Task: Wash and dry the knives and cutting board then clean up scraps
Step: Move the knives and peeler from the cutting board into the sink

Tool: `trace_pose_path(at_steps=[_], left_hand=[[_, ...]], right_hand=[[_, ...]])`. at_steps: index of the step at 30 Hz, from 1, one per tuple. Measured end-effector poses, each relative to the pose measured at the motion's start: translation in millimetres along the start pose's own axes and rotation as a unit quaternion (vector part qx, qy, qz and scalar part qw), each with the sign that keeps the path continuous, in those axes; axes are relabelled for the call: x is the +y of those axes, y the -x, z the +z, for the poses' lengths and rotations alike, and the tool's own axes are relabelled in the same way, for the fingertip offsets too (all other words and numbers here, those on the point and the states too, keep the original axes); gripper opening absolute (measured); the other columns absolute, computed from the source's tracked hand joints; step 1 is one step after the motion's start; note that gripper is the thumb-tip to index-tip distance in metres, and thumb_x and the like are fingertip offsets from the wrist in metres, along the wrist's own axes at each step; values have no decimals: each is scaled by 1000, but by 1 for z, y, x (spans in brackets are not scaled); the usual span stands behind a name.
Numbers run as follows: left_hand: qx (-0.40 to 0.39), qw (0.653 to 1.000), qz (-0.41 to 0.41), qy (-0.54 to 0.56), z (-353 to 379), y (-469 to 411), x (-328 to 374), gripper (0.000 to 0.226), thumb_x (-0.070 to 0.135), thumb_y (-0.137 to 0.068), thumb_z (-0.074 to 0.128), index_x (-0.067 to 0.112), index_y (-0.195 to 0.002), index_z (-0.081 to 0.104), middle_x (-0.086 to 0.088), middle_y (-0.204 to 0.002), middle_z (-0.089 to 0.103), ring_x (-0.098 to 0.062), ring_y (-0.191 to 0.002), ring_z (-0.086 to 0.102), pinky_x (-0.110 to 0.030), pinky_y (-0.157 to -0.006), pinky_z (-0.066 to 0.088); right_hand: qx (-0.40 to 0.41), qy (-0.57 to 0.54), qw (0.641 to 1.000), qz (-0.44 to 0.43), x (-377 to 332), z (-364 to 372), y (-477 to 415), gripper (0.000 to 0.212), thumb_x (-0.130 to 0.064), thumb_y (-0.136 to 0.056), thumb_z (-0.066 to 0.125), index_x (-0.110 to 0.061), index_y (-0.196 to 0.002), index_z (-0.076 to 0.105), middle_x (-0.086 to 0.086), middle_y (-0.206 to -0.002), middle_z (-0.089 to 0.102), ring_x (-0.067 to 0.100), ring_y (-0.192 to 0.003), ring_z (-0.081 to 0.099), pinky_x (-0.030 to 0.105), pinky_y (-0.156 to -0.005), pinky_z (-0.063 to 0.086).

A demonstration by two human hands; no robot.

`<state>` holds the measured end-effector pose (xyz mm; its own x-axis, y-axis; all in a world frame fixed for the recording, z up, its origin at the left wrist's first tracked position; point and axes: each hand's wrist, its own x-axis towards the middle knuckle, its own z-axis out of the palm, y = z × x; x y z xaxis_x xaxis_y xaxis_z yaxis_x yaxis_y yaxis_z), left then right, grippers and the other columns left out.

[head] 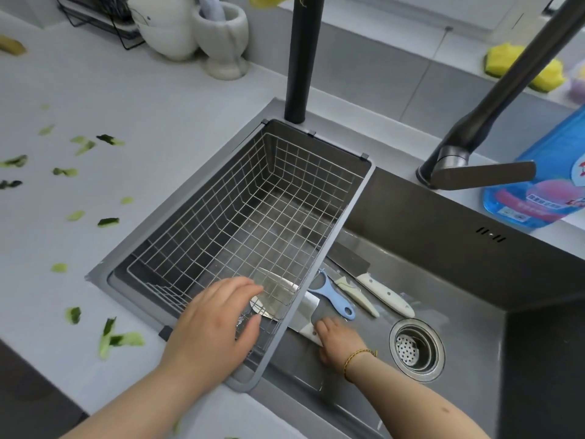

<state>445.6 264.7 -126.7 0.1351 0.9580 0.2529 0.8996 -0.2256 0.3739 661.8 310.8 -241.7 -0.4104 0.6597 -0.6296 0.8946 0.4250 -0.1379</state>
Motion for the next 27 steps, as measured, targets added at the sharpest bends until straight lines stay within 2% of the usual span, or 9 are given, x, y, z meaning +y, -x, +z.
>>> trace_pose_path(at_steps=[4,8,11,13,16,18,22,24,27], left_hand=[[4,1000,1,5,1,1,-1,36,32,-77,42,17,-99,65,4,-101,66,-7,-99,47,-25,-91,34],[-1,1000,4,5,1,1,0,37,34,-76,41,20,-99,65,7,-100,66,-7,-100,47,-23,-84,46],[-9,999,18,31,1,1,2,34,35,-75,42,24,-102,59,9,-103,66,-6,-104,50,-25,-88,46],[-30,998,14,46,0,2,3,34,36,-75,42,26,-102,61,9,-104,67,-9,-105,59,-28,-87,48],[-66,992,-7,112,-13,-2,4,48,42,-76,34,24,-110,63,18,-114,57,3,-114,46,-30,-99,44],[-77,983,-21,167,-23,-1,4,69,52,-71,18,26,-124,54,27,-121,38,11,-120,25,-14,-111,16],[-36,983,-30,175,-54,26,-26,69,54,-69,17,29,-120,57,34,-116,35,26,-117,12,0,-104,2],[16,986,-28,166,-78,41,-56,51,47,-72,29,31,-105,65,36,-107,47,26,-116,23,1,-103,7],[43,981,-94,163,-121,73,-105,55,60,-63,19,43,-103,52,46,-105,30,35,-109,18,8,-94,5]], right_hand=[[3,11,1000,-7,-1,-6,4,43,-18,-90,46,-8,-131,35,10,-134,38,26,-123,38,34,-98,33],[105,58,992,-26,4,-14,15,49,-33,-83,58,-10,-125,44,9,-125,46,23,-113,48,29,-92,37],[159,73,985,-10,11,-17,26,65,-57,-26,80,-22,-80,69,-6,-78,65,9,-62,63,15,-53,48],[214,65,974,24,16,-16,33,65,-53,-12,80,-23,-69,70,-6,-65,64,6,-52,62,13,-46,47],[316,45,946,52,14,-35,54,67,-32,-14,89,-17,-77,70,-4,-71,66,10,-54,65,15,-47,49],[363,1,929,73,9,-51,72,68,-10,-24,91,-5,-87,68,8,-79,68,20,-60,69,22,-51,53],[483,-101,864,99,-36,-81,89,57,19,-48,78,9,-101,60,26,-93,62,41,-77,66,49,-61,54],[556,-112,823,46,-76,-94,86,56,21,-55,73,4,-105,54,28,-92,60,34,-84,61,44,-74,55],[594,-140,789,-66,-156,-112,70,55,8,-62,68,-8,-109,45,23,-93,60,21,-90,52,22,-86,44]])
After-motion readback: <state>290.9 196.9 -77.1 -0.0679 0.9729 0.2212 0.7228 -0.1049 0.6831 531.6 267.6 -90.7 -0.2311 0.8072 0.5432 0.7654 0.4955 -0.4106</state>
